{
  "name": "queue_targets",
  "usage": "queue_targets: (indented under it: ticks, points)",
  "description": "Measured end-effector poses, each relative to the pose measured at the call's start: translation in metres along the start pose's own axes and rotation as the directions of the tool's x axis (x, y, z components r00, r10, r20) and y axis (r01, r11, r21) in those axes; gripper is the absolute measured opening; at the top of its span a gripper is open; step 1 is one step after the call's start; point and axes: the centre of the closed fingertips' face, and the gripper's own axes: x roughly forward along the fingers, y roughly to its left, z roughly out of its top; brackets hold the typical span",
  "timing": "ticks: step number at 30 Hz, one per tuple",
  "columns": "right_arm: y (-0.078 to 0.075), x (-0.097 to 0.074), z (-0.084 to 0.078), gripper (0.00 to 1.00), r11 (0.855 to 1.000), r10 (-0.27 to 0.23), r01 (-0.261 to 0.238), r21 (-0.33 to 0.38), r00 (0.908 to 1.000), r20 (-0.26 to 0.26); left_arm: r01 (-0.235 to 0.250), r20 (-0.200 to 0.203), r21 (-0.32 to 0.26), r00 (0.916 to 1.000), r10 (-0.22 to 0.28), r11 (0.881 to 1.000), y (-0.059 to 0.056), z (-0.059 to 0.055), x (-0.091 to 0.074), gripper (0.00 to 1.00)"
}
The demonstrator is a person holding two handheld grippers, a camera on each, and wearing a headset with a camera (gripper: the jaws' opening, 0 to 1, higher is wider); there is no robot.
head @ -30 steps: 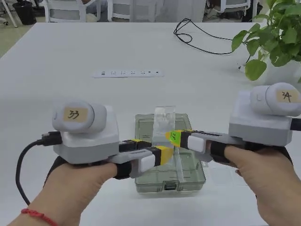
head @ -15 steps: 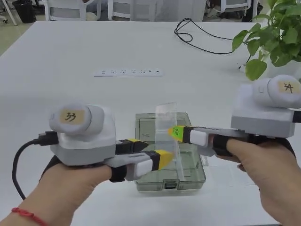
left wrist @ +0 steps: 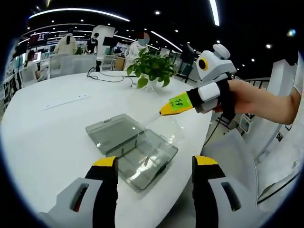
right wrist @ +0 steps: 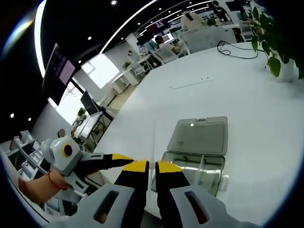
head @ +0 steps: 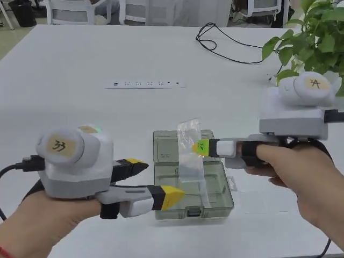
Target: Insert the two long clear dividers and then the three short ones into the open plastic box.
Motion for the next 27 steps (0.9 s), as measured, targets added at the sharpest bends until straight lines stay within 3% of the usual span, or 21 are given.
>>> queue_targets:
  ticks: [7, 12, 17, 25, 27]
  points:
    - [-0.003, 0.006, 0.002, 0.07, 0.999, -0.037, 0.037, 0.007, 0.9984, -0.044, 0.036, -0.042, 0.091, 0.9986, -0.032, 0.995, -0.001, -0.013, -0.002, 0.79]
    - [-0.010, 0.011, 0.002, 0.07, 0.997, -0.081, 0.082, 0.011, 0.9937, -0.077, 0.058, -0.045, 0.119, 0.9976, -0.053, 0.991, -0.001, -0.018, -0.003, 0.88]
    - [-0.013, 0.016, -0.003, 0.07, 0.992, -0.123, 0.125, 0.013, 0.9853, -0.119, 0.077, -0.051, 0.146, 0.9963, -0.070, 0.986, -0.002, -0.020, -0.004, 0.94]
    - [-0.028, 0.023, -0.013, 0.07, 0.974, -0.208, 0.221, 0.051, 0.9605, -0.185, 0.102, -0.069, 0.155, 0.9934, -0.092, 0.983, -0.004, -0.027, -0.006, 0.95]
    - [-0.030, 0.025, -0.014, 0.07, 0.970, -0.216, 0.233, 0.072, 0.9581, -0.188, 0.105, -0.064, 0.159, 0.9933, -0.096, 0.982, -0.005, -0.026, -0.007, 0.95]
